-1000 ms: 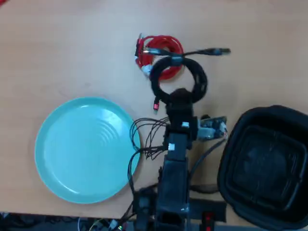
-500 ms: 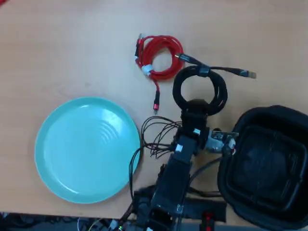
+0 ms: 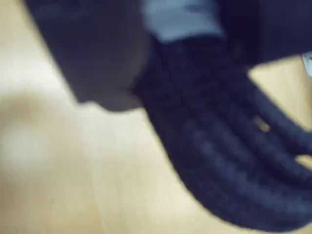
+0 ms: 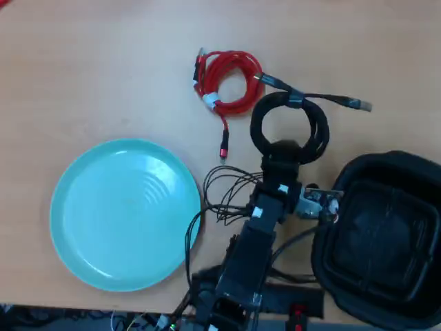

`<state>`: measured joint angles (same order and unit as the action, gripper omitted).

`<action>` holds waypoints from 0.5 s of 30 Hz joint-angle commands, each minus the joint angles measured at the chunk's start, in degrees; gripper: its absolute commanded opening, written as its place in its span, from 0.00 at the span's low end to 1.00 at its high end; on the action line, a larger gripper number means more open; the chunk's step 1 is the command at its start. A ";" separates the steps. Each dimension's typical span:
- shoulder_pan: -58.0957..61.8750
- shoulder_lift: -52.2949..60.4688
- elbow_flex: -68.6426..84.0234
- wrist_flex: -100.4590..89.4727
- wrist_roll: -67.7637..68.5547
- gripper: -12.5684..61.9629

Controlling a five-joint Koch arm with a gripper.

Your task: Put a black charging cable in a black bowl and put a red charging cable in a green bowl

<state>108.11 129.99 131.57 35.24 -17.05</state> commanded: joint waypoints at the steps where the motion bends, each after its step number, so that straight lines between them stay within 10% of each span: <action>1: 0.79 6.24 -24.08 -7.73 1.32 0.08; 15: 11.60 6.15 -42.01 20.92 -0.97 0.08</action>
<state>117.86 129.99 131.57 56.69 -17.23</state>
